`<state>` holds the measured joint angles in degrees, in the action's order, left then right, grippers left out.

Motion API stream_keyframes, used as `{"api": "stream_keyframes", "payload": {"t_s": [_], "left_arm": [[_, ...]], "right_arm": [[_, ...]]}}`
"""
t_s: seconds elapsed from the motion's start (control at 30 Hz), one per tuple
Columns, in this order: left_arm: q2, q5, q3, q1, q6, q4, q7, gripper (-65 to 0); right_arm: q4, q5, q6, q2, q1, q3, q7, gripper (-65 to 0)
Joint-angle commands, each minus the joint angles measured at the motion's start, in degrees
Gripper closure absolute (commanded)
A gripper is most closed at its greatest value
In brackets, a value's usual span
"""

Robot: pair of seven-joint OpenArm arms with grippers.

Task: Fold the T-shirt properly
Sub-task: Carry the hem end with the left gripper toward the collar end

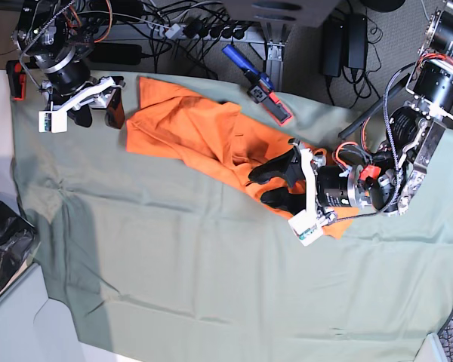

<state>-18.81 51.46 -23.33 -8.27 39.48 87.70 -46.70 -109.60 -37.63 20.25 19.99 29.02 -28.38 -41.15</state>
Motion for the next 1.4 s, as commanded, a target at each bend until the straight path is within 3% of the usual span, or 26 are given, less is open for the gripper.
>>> {"api": "stream_keyframes", "payload": {"t_s": [0.0, 0.1, 0.33, 0.53, 0.77, 0.8, 0.83, 0.9, 0.93, 1.07, 1.37], "left_arm": [[-0.2, 2.6, 1.0, -1.1, 0.5, 1.2, -0.1, -37.6], [-0.2, 6.8, 3.5, -1.1, 0.5, 2.5, -3.2, -37.6], [-0.3, 7.1, 11.1, -1.1, 0.5, 5.0, -3.7, -37.6], [-0.7, 7.0, 15.9, -1.0, 0.5, 5.0, -5.5, -37.6], [-4.7, 3.4, 18.1, 2.2, 0.5, 5.0, -5.3, -36.6], [-5.1, 2.1, 18.1, 3.2, 0.5, 5.0, -4.4, -32.8], [-5.3, 0.4, 18.1, 4.1, 0.5, 5.0, -3.3, -24.8], [-5.3, -3.7, 18.1, 5.9, 0.5, 5.0, -0.2, -2.1], [-5.3, -5.4, 18.1, 6.5, 0.5, 5.0, 1.1, 0.0], [-5.1, -10.8, 18.1, 6.5, 0.5, 5.0, 3.5, 0.0], [-2.6, -15.4, 14.5, 7.8, 0.5, 5.0, 4.6, 0.0]], "right_arm": [[0.9, -1.1, 5.5, 0.8, 0.0, -0.5, 0.8, -41.8], [5.4, -5.9, 5.5, 0.8, -0.1, -0.5, 0.8, -41.8], [7.8, -12.3, 5.6, 0.6, -0.5, -0.5, 0.5, -41.8], [7.8, -12.9, 5.6, -1.9, -3.3, 0.6, -1.2, -41.8], [7.8, -12.3, 5.6, -3.0, -3.6, 3.2, -1.1, -41.8], [7.8, -12.3, 5.6, -3.0, -3.6, 3.2, -1.1, -41.8], [7.8, -12.3, 5.6, -3.0, -3.6, 3.2, -1.1, -41.8], [7.8, -12.4, 5.6, -3.0, -3.6, 3.2, -1.1, -41.8], [7.8, -12.4, 5.6, -3.0, -3.6, 3.2, -1.1, -41.8], [7.8, -12.3, 5.6, -3.0, -3.6, 3.2, -1.2, -41.8], [7.8, -12.4, 5.6, -3.0, -3.6, 3.2, -1.1, -41.8]]}}
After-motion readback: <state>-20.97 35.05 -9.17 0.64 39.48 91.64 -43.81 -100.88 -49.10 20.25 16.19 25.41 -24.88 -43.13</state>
